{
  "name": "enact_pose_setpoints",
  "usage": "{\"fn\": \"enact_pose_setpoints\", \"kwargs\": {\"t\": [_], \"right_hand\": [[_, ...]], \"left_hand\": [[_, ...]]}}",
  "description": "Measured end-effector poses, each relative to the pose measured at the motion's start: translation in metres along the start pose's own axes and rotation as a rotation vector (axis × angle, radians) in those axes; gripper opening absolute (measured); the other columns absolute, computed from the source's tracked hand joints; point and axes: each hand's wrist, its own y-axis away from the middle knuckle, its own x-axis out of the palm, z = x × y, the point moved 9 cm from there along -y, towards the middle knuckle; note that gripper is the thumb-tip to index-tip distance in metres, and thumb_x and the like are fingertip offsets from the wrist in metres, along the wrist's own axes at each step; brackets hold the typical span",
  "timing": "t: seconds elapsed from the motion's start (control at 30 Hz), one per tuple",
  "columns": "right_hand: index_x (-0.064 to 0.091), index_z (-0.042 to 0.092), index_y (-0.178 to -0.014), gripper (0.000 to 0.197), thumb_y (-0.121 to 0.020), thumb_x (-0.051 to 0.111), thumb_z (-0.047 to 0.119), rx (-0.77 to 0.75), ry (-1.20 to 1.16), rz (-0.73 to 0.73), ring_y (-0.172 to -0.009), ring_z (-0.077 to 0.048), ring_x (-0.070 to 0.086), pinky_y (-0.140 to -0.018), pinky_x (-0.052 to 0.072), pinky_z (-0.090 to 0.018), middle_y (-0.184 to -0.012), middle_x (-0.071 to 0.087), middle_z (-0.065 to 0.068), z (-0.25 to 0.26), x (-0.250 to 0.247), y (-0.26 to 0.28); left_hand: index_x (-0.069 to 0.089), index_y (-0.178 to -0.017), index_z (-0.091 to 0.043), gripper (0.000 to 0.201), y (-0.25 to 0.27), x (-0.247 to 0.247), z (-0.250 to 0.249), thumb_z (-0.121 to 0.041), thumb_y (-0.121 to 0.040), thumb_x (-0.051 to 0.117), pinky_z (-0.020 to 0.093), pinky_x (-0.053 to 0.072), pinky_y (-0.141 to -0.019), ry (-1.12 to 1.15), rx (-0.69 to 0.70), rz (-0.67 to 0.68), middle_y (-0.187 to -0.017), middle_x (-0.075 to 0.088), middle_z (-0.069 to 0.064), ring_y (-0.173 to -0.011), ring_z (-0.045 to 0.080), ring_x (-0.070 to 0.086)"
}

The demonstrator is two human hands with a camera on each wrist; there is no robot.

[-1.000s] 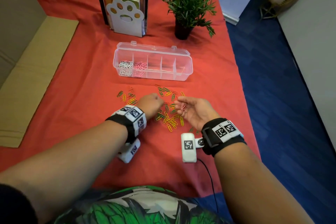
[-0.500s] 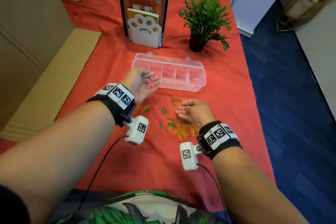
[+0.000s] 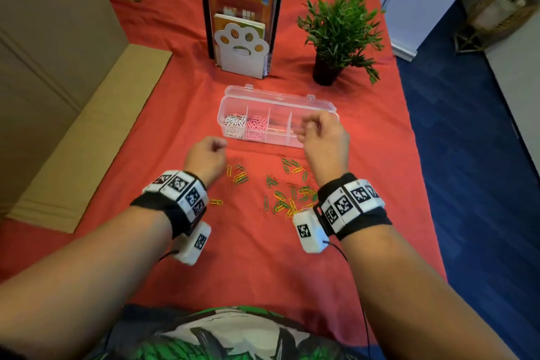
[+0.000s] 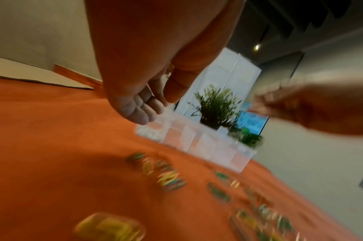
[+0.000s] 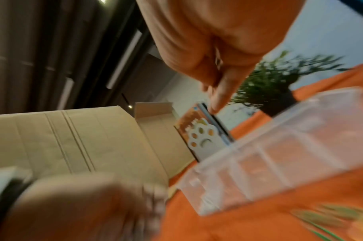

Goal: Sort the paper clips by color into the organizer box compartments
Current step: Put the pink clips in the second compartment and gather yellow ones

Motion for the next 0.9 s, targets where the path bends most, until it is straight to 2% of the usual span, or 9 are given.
{"fn": "enact_pose_setpoints", "kwargs": {"t": [0.07, 0.13, 0.23, 0.3, 0.37, 0.43, 0.57, 0.73, 0.9], "right_hand": [[0.062, 0.014, -0.086, 0.028, -0.086, 0.039, -0.002, -0.144, -0.027, -0.064, -0.077, -0.022, 0.070, -0.076, 0.058, -0.041, -0.091, 0.057, -0.002, 0.031, 0.012, -0.013], [0.064, 0.006, -0.093, 0.026, -0.085, 0.041, -0.002, -0.215, -0.002, -0.058, -0.079, -0.019, 0.068, -0.078, 0.056, -0.040, -0.094, 0.059, -0.007, 0.046, 0.033, -0.023], [0.062, 0.005, -0.115, 0.036, -0.086, 0.042, -0.002, -0.171, 0.258, 0.191, -0.105, -0.024, 0.061, -0.098, 0.045, -0.034, -0.114, 0.064, -0.015, 0.037, 0.084, -0.029], [0.057, 0.009, -0.126, 0.047, -0.085, 0.041, -0.005, -0.063, 0.361, 0.329, -0.118, -0.026, 0.055, -0.102, 0.040, -0.028, -0.127, 0.061, -0.014, 0.021, 0.101, -0.024], [0.060, 0.008, -0.121, 0.043, -0.084, 0.041, -0.005, -0.015, 0.333, 0.309, -0.115, -0.026, 0.058, -0.099, 0.043, -0.028, -0.122, 0.064, -0.012, 0.015, 0.095, -0.019], [0.065, 0.007, -0.109, 0.032, -0.087, 0.044, 0.000, 0.017, 0.340, 0.302, -0.103, -0.027, 0.063, -0.092, 0.049, -0.032, -0.109, 0.069, -0.013, 0.005, 0.086, -0.008], [0.068, 0.008, -0.095, 0.021, -0.088, 0.048, 0.012, 0.127, 0.638, 0.520, -0.096, -0.030, 0.063, -0.081, 0.047, -0.028, -0.099, 0.070, -0.016, -0.043, 0.080, 0.036], [0.067, 0.003, -0.096, 0.022, -0.088, 0.049, 0.014, 0.175, 0.786, 0.556, -0.100, -0.035, 0.062, -0.082, 0.047, -0.034, -0.102, 0.068, -0.021, -0.082, 0.056, 0.080], [0.064, 0.005, -0.089, 0.017, -0.085, 0.049, 0.011, 0.160, 0.730, 0.492, -0.095, -0.034, 0.063, -0.080, 0.049, -0.035, -0.098, 0.067, -0.020, -0.089, 0.049, 0.097]], "left_hand": [[0.064, -0.103, -0.002, 0.023, 0.005, -0.012, 0.018, -0.001, -0.084, 0.051, 0.039, 0.048, -0.092, -0.119, 0.022, -0.032, -0.107, 0.068, 0.021, -0.101, 0.033, 0.064], [0.066, -0.101, -0.002, 0.023, 0.010, -0.022, 0.028, -0.001, -0.083, 0.053, 0.037, 0.049, -0.091, -0.189, 0.031, -0.062, -0.104, 0.069, 0.019, -0.098, 0.031, 0.064], [0.068, -0.099, -0.004, 0.024, 0.020, -0.027, 0.032, 0.001, -0.080, 0.054, 0.033, 0.048, -0.087, -0.278, 0.073, -0.036, -0.100, 0.071, 0.016, -0.096, 0.029, 0.065], [0.070, -0.099, -0.007, 0.024, 0.025, -0.027, 0.036, -0.002, -0.080, 0.057, 0.030, 0.047, -0.087, -0.358, 0.090, 0.012, -0.100, 0.072, 0.013, -0.097, 0.026, 0.066], [0.071, -0.100, -0.012, 0.023, 0.030, -0.023, 0.039, -0.007, -0.080, 0.060, 0.025, 0.045, -0.086, -0.443, 0.114, 0.079, -0.100, 0.072, 0.009, -0.097, 0.023, 0.066], [0.071, -0.101, -0.014, 0.024, 0.036, -0.018, 0.044, -0.010, -0.080, 0.063, 0.022, 0.044, -0.084, -0.479, 0.120, 0.132, -0.099, 0.073, 0.007, -0.096, 0.022, 0.066], [0.070, -0.105, -0.016, 0.028, 0.042, -0.005, 0.046, -0.013, -0.077, 0.067, 0.022, 0.045, -0.084, -0.560, 0.167, 0.197, -0.101, 0.071, 0.006, -0.095, 0.022, 0.065], [0.069, -0.104, -0.020, 0.026, 0.045, 0.008, 0.046, -0.016, -0.078, 0.066, 0.036, 0.050, -0.087, -0.666, 0.243, 0.217, -0.102, 0.066, 0.008, -0.097, 0.028, 0.062], [0.067, -0.104, -0.016, 0.025, 0.047, 0.011, 0.042, -0.010, -0.083, 0.055, 0.039, 0.049, -0.085, -0.663, 0.280, 0.167, -0.100, 0.060, 0.018, -0.093, 0.036, 0.060]]}}
